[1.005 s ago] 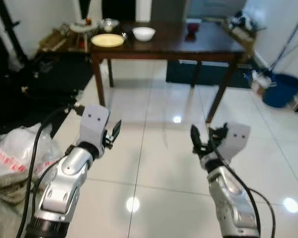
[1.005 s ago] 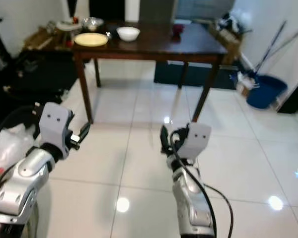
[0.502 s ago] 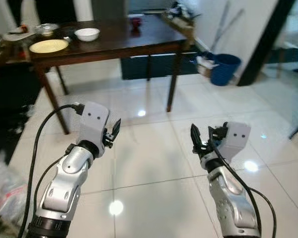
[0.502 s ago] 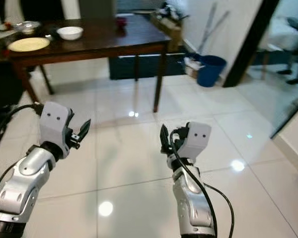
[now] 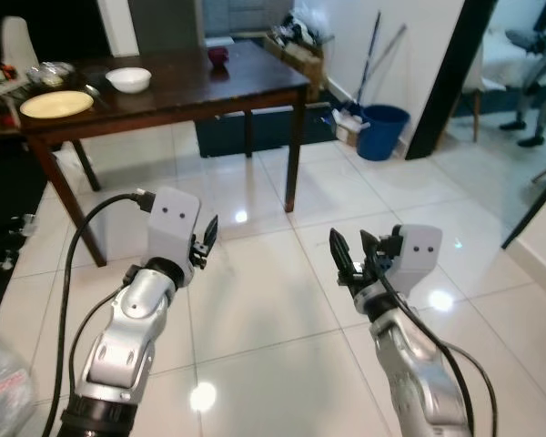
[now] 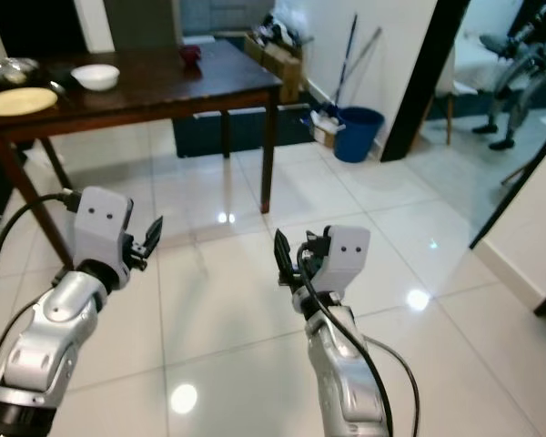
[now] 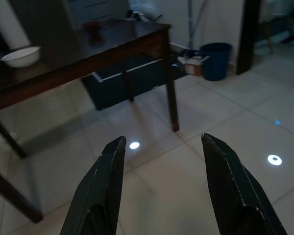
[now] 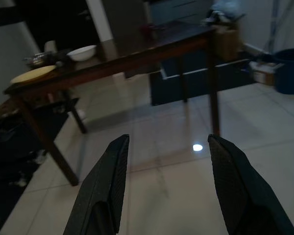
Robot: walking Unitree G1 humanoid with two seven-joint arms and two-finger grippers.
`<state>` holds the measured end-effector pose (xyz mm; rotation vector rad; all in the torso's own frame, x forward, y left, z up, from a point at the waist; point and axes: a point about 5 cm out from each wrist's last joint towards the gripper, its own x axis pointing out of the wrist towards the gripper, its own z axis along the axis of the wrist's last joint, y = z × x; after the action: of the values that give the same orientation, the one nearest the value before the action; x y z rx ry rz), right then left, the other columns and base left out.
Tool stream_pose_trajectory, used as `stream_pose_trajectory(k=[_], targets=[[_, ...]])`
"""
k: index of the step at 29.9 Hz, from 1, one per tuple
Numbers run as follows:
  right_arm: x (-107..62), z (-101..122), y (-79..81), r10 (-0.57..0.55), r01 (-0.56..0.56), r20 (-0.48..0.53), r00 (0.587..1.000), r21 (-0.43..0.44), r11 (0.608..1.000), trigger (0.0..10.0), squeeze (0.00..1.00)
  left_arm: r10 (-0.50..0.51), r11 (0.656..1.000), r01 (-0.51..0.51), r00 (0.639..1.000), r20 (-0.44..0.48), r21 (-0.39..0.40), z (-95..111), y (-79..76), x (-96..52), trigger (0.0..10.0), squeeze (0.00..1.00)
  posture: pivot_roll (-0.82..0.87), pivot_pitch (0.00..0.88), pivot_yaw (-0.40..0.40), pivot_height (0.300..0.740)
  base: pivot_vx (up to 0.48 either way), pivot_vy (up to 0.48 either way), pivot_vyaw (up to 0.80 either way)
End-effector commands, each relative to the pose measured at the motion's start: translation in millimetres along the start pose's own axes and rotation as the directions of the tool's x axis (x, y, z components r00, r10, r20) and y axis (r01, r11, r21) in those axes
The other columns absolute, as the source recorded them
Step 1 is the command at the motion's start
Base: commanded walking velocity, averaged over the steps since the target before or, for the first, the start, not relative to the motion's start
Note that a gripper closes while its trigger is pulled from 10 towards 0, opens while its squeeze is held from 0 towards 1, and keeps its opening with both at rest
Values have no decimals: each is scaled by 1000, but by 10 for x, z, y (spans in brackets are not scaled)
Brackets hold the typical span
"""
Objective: Setting the table
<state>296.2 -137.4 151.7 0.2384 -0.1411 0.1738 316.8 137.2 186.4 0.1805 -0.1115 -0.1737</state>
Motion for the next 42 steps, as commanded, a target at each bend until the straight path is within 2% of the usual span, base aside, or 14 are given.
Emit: stream_pose_trajectory(k=[1,11,38,42], targets=[[-10,-24,86,35,-35,-15,999,-5,999,10000,0,43,999,-43,999,-30,4,-77,60,-37,10000,0,-48,0,60,740,480,0,0],[-33,-8,25,32,-32,-22,999,-29,999,10000,0,22,999,-23,999,-48,-26,-153,-114,-110,10000,0,-58,0,59,740,480,0,0],[-67,-18,-2,12,-12,-25,1000,-32,999,10000,0,-32,999,31,999,-23,-33,-114,-215,-60,10000,0,-78,0,85,740,480,0,0],[-62,-16,-10,6,-7,-25,1000,-26,1000,10000,0,-36,999,35,999,-20,-34,-108,-221,-51,10000,0,-81,0,88,740,480,0,-638]])
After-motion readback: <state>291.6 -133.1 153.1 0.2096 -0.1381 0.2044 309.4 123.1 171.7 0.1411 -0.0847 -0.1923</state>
